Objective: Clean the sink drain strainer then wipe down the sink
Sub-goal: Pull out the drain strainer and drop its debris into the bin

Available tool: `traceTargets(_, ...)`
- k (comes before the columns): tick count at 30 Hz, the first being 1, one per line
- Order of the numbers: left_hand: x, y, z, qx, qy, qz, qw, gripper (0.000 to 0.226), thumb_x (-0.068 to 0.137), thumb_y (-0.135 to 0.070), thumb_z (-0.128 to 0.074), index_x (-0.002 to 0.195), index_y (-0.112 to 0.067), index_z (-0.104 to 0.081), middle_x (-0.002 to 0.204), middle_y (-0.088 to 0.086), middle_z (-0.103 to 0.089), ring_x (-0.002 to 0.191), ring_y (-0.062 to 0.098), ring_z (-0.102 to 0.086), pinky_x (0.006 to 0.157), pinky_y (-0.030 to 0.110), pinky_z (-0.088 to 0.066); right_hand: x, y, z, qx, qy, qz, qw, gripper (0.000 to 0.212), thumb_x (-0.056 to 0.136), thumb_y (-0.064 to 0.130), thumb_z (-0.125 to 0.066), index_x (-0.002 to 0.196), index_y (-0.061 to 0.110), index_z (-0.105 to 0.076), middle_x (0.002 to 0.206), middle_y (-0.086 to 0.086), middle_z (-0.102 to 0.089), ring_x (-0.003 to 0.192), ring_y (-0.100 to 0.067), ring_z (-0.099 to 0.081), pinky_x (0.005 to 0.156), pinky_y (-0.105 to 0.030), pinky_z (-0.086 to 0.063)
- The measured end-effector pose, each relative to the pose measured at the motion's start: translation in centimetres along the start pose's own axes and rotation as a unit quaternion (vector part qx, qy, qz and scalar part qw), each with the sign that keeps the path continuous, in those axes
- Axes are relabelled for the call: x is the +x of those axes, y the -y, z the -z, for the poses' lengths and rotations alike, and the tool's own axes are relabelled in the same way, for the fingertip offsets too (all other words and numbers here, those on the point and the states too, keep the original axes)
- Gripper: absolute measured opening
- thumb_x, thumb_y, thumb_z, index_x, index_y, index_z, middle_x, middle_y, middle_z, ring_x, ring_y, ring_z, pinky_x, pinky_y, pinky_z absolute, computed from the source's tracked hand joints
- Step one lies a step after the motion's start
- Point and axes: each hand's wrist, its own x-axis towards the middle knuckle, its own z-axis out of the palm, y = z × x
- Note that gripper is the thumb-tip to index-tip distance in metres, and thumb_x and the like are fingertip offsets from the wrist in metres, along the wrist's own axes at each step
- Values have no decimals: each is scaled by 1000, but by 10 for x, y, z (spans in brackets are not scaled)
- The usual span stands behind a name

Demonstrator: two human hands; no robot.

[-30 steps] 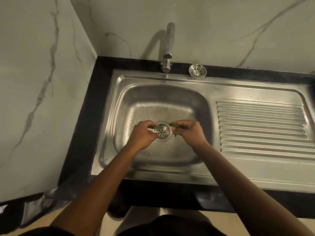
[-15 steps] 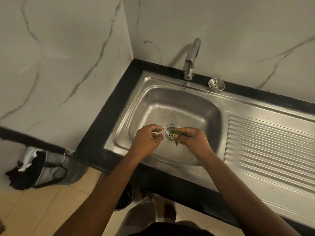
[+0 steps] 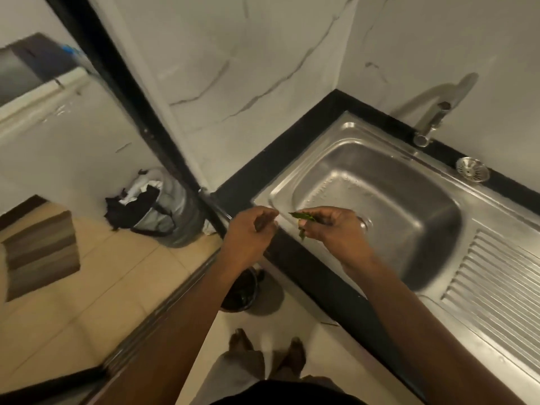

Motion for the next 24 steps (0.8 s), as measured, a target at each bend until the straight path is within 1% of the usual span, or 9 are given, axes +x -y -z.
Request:
traceTargets(3, -21, 27, 33, -1, -40, 32, 999, 22, 96, -14, -71, 113, -27, -78, 106, -8, -79, 93, 6, -74, 80, 26, -60, 1, -6, -45, -19, 44, -7, 999, 16, 89, 5, -80, 103, 12, -82, 87, -3, -81, 74, -11, -74, 70, -21, -59)
traceTargets(4, -27, 37, 44, 2, -51, 38, 998, 23, 96, -12, -70, 114, -24, -78, 107, -6, -78, 95, 9, -74, 82, 25, -60, 2, -9, -61, -33, 57, -9, 998, 17, 89, 7, -81, 104, 13, -82, 87, -2, -82, 75, -10, -75, 70, -19, -58)
traceTargets(6, -39, 57, 66, 22, -66, 46, 997, 25, 95, -10, -69, 115, -21, -78, 110, -8, -76, 95, 3, -72, 79, 10, -53, 1, -18, -92, -51, 80, -17, 995, 16, 88, 7, -81, 103, 14, -82, 86, -1, -81, 75, -10, -76, 71, -20, -59)
traceTargets(8, -49, 74, 84, 34, -74, 62, 995, 25, 95, -12, -69, 116, -24, -78, 110, -12, -74, 96, -1, -69, 77, 5, -48, 1, -30, -117, -70, 95, -35, 992, 16, 88, 6, -81, 99, 18, -81, 85, -2, -81, 75, -12, -76, 74, -25, -62)
traceTargets(11, -62, 104, 107, 19, -81, 89, 993, 22, 96, -15, -68, 110, -30, -76, 104, -19, -73, 94, -3, -68, 83, 18, -51, 4, -52, -154, -106, 104, -72, 986, 17, 88, 8, -81, 104, 12, -81, 90, -5, -81, 81, -17, -78, 78, -30, -63)
traceTargets(15, -70, 142, 126, 19, -81, 141, 987, 23, 96, -16, -69, 116, -20, -78, 116, 0, -79, 107, 21, -73, 95, 41, -60, 10, -80, -191, -154, 100, -99, 978, 13, 89, 11, -80, 97, 20, -81, 88, 1, -80, 79, -11, -78, 70, -22, -61)
traceTargets(17, -73, 158, 128, 23, -79, 157, 984, 24, 95, -16, -69, 117, -19, -79, 117, 2, -79, 109, 21, -72, 93, 38, -58, 15, -94, -205, -181, 91, -103, 974, 17, 88, 11, -81, 88, 28, -77, 84, 5, -79, 74, -7, -77, 66, -18, -61)
traceTargets(21, -70, 189, 126, 36, -61, 191, 979, 24, 96, -20, -68, 118, -20, -79, 121, 1, -78, 109, 17, -70, 88, 30, -52, 34, -124, -229, -247, 77, -114, 959, 10, 87, 9, -82, 93, 17, -79, 79, 4, -73, 80, -17, -75, 74, -30, -65)
traceTargets(24, -64, 209, 121, 35, -44, 221, 974, 27, 95, -19, -68, 120, -18, -78, 124, 3, -77, 107, 17, -70, 86, 27, -49, 50, -142, -245, -306, 88, -117, 941, 9, 87, 9, -81, 92, 16, -79, 81, 5, -70, 77, -14, -70, 60, -14, -55)
